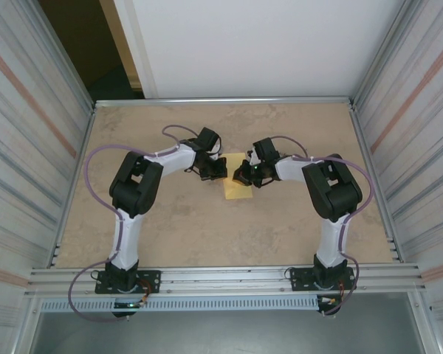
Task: Fold a paper plane with a square sheet of paper (pick it up from the middle)
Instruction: Fold the triangle a second time at the center of the table.
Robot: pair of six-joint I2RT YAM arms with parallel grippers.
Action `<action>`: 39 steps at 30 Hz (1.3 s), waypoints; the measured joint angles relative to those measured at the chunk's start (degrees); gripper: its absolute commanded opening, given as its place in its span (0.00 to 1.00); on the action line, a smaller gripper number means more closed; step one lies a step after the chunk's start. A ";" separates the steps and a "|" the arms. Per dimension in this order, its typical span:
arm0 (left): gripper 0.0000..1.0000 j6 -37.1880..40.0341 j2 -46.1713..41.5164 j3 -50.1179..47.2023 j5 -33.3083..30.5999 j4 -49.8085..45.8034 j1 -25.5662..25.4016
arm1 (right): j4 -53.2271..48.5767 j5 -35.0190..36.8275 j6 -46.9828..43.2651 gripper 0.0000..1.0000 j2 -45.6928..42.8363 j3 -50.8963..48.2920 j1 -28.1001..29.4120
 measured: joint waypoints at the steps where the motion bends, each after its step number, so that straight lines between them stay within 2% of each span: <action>1: 0.00 0.07 0.09 0.07 0.00 -0.09 0.00 | -0.13 0.28 0.02 0.00 0.22 -0.04 0.00; 16: 0.02 -0.55 0.55 2.19 0.26 -1.27 0.37 | 9.20 1.75 6.40 0.00 -0.42 -5.64 0.24; 26: 0.06 -9.77 -13.60 -14.25 2.93 10.78 -2.19 | 10.29 2.84 9.14 0.00 -0.63 -6.16 0.48; 31: 0.06 -13.09 -13.64 -16.70 4.96 13.84 -4.37 | 10.32 2.84 9.33 0.00 -0.63 -6.16 0.48; 39: 0.06 -14.36 -12.33 -16.70 4.85 15.39 -5.81 | 10.45 2.82 9.38 0.00 -0.63 -6.16 0.44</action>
